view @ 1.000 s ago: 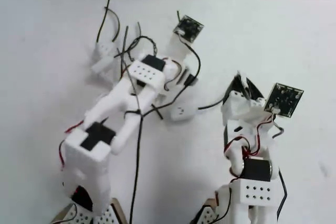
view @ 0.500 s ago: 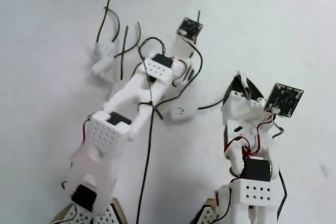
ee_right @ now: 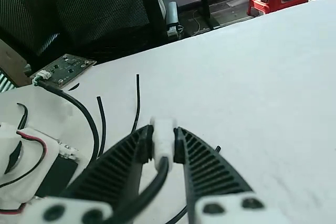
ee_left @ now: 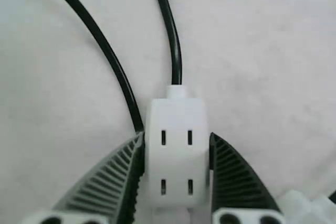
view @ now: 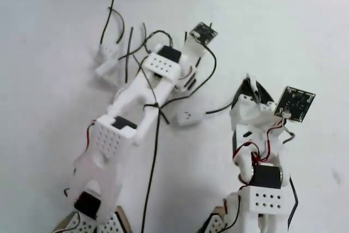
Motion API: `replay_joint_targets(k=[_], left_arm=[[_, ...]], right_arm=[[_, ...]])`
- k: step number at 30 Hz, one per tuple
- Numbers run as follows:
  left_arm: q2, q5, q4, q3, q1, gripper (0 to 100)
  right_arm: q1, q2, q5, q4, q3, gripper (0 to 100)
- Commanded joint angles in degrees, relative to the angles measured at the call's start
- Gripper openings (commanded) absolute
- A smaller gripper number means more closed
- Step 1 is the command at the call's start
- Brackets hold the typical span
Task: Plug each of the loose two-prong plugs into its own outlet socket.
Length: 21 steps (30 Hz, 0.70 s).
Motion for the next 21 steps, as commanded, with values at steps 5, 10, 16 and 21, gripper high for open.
replay_joint_targets(k=[5, 10, 16, 21], left_arm=[[-12.7, -1.0, 10.5, -4.1, 1.2, 2], [-19.9, -3.7, 18.4, -3.7, 2.3, 2], [-28.3, -4.1, 26.4, -3.6, 2.5, 2], [-32.6, -4.1, 31.7, -2.9, 2.4, 2]], right_arm=[[0.1, 0.3, -0.1, -0.9, -3.0, 1.7], [0.1, 0.3, -0.1, -0.9, -3.0, 1.7], [0.1, 0.3, 0.0, -0.9, -2.9, 1.7], [0.1, 0.4, 0.0, -0.8, -2.9, 1.7]])
